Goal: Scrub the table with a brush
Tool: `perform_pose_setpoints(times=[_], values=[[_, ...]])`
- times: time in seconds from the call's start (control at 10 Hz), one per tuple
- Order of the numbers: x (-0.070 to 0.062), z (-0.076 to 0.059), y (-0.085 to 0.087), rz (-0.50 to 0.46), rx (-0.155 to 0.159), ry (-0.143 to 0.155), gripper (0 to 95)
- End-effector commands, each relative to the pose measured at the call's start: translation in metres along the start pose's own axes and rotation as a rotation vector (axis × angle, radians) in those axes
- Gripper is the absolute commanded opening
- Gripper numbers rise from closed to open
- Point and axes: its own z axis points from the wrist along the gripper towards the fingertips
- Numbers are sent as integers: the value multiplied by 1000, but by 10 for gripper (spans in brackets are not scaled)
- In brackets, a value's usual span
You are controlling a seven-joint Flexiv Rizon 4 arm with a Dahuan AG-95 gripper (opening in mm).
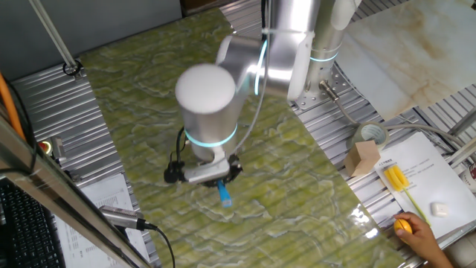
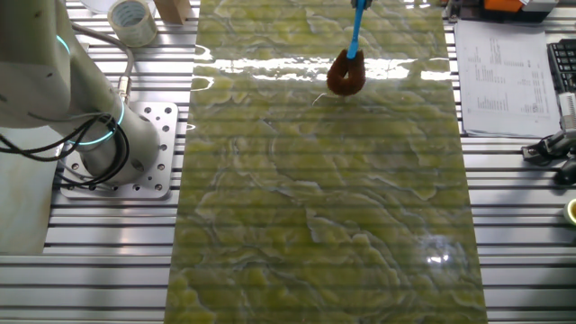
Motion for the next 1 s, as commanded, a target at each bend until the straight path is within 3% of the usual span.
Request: perform_pose_setpoints(times=[0.1,0.2,0.3,0.6,1.0], values=[[1,2,-1,4,1,-5,0],[1,2,-1,41,-11,-24,0],[1,2,-1,80,-21,-24,0],[1,2,-1,202,-22,-2,0],[4,2,2,207,1,30,0]])
